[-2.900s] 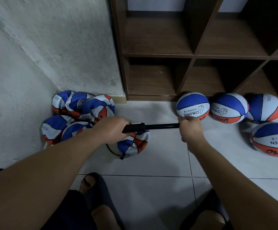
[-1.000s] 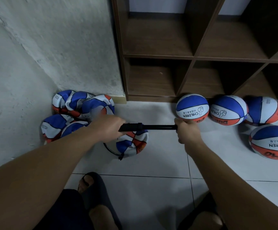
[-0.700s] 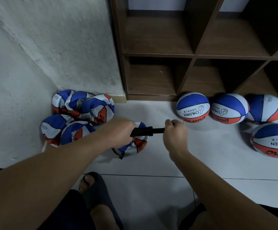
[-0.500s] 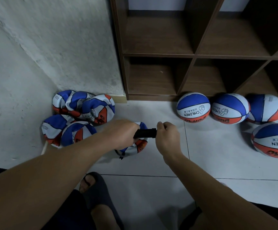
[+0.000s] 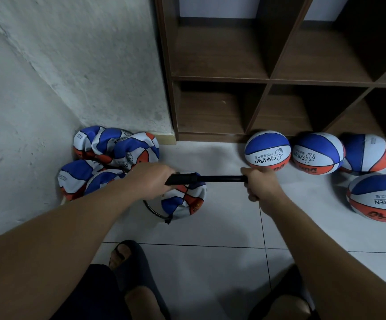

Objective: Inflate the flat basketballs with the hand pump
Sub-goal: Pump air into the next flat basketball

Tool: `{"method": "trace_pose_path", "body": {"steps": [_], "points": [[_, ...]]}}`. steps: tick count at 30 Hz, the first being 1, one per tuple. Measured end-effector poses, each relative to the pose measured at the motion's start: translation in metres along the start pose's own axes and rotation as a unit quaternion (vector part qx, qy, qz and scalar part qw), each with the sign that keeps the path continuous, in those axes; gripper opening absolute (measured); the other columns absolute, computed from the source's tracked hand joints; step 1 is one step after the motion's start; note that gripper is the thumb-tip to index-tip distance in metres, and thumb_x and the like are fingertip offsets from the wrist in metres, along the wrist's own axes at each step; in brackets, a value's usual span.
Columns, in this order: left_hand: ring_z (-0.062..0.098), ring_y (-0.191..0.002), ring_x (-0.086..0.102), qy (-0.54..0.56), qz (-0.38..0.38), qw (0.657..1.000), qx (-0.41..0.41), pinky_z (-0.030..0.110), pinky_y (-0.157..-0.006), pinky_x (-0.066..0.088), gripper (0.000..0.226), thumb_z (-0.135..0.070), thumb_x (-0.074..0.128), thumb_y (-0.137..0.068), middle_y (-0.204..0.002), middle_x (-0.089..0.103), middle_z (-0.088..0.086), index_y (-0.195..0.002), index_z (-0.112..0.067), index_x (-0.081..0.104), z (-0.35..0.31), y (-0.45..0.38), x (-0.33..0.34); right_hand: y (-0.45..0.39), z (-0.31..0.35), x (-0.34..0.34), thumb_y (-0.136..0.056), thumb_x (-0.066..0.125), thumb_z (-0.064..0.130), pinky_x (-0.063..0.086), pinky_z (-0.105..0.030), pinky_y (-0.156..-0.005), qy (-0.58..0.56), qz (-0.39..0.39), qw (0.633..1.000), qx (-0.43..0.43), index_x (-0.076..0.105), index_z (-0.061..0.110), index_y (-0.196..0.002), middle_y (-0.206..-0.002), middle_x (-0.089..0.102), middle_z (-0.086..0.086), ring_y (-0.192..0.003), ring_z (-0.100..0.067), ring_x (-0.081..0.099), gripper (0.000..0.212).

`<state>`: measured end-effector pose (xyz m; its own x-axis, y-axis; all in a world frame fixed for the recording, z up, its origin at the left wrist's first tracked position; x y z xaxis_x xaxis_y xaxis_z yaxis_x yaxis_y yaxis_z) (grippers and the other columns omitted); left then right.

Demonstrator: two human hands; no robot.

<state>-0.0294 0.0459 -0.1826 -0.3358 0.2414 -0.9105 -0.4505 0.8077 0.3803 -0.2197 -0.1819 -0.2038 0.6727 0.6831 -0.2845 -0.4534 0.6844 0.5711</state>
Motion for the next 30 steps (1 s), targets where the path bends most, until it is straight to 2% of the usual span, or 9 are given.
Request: {"method": "trace_pose_path", "body": {"steps": [3,7,10,12,17,22,25,28,30], "points": [[0.014,-0.063,0.063,-0.009,0.004,1.000,0.000,0.036,-0.060,0.053,0.030,-0.051,0.056,-0.104,-0.071,0.063,-0.005,-0.083,-0.031,0.060,-0.006,-0.001,0.002,0.001,-0.006,0.005,-0.100,0.055,0.015,0.028,-0.032,-0.048,0.021,0.020,0.999,0.026,0.053,0.009,-0.088,-0.070,0.039,-0.008,-0.055,-0.020,0.034,0.014],[0.015,-0.060,0.061,-0.027,-0.007,1.000,-0.001,0.035,-0.055,0.051,0.019,-0.041,0.060,-0.102,-0.072,0.062,-0.004,-0.087,-0.029,0.061,-0.019,-0.007,0.004,0.021,-0.001,0.033,-0.109,0.049,0.027,0.037,-0.037,-0.055,0.082,-0.009,0.996,-0.044,0.064,0.001,-0.095,-0.071,0.048,-0.007,-0.061,-0.021,0.044,0.033],[0.015,-0.060,0.060,-0.040,-0.003,0.999,0.011,0.034,-0.052,0.048,0.018,-0.036,0.065,-0.099,-0.072,0.062,-0.004,-0.084,-0.030,0.058,-0.029,-0.009,0.004,0.031,-0.009,0.049,-0.109,0.046,0.031,0.039,-0.038,-0.057,0.087,-0.016,0.994,-0.070,0.056,0.006,-0.080,-0.066,0.050,-0.005,-0.060,-0.021,0.046,0.040],[0.015,-0.059,0.058,-0.040,0.009,0.999,0.028,0.031,-0.050,0.041,0.022,-0.030,0.068,-0.098,-0.073,0.061,-0.003,-0.081,-0.030,0.054,-0.040,-0.007,0.005,0.035,-0.014,0.057,-0.108,0.046,0.030,0.036,-0.037,-0.056,0.080,-0.014,0.994,-0.072,0.049,0.010,-0.073,-0.063,0.046,-0.003,-0.058,-0.020,0.042,0.040],[0.012,-0.058,0.053,-0.035,0.000,0.998,0.044,0.029,-0.049,0.031,0.022,-0.029,0.075,-0.094,-0.071,0.056,-0.006,-0.083,-0.028,0.055,-0.051,-0.006,0.004,0.038,-0.012,0.065,-0.107,0.046,0.029,0.035,-0.035,-0.054,0.075,0.004,0.995,-0.067,0.051,0.011,-0.073,-0.065,0.048,-0.004,-0.056,-0.018,0.041,0.039],[0.013,-0.059,0.057,-0.038,-0.013,0.998,0.050,0.030,-0.049,0.036,0.015,-0.027,0.070,-0.095,-0.072,0.059,-0.004,-0.085,-0.027,0.060,-0.050,-0.005,0.003,0.035,-0.011,0.067,-0.107,0.046,0.029,0.034,-0.036,-0.056,0.083,0.020,0.995,-0.051,0.053,0.009,-0.076,-0.067,0.047,-0.005,-0.057,-0.020,0.039,0.037],[0.014,-0.058,0.059,-0.018,-0.015,0.999,0.042,0.032,-0.050,0.041,0.027,-0.035,0.065,-0.100,-0.071,0.061,-0.003,-0.077,-0.039,0.050,-0.039,-0.006,0.004,0.028,-0.005,0.054,-0.109,0.047,0.031,0.038,-0.036,-0.057,0.097,0.025,0.995,-0.028,0.060,0.005,-0.087,-0.071,0.048,-0.005,-0.061,-0.020,0.043,0.036],[0.012,-0.057,0.061,-0.009,-0.032,0.999,0.012,0.036,-0.056,0.054,0.033,-0.051,0.058,-0.104,-0.068,0.062,-0.005,-0.074,-0.037,0.052,-0.015,-0.004,-0.003,0.010,0.001,0.017,-0.107,0.050,0.023,0.039,-0.036,-0.054,0.052,-0.022,0.998,0.002,0.055,0.008,-0.086,-0.073,0.046,-0.009,-0.062,-0.025,0.045,0.026],[0.011,-0.058,0.060,-0.012,-0.033,0.999,0.001,0.033,-0.055,0.050,0.036,-0.053,0.058,-0.105,-0.068,0.061,-0.006,-0.076,-0.032,0.055,-0.005,-0.004,-0.004,0.003,0.000,-0.001,-0.103,0.052,0.018,0.035,-0.036,-0.054,0.018,-0.047,0.999,0.021,0.049,0.013,-0.084,-0.076,0.043,-0.010,-0.063,-0.026,0.040,0.020]]}}
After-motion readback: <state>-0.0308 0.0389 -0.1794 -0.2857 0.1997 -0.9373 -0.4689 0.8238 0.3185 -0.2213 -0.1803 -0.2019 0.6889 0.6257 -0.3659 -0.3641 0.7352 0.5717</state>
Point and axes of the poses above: each hand's wrist, its own y-axis away from the middle knuckle, its own x-axis out of the palm, z = x × y, the point moved 6 cm from there along -y, towards the middle knuckle
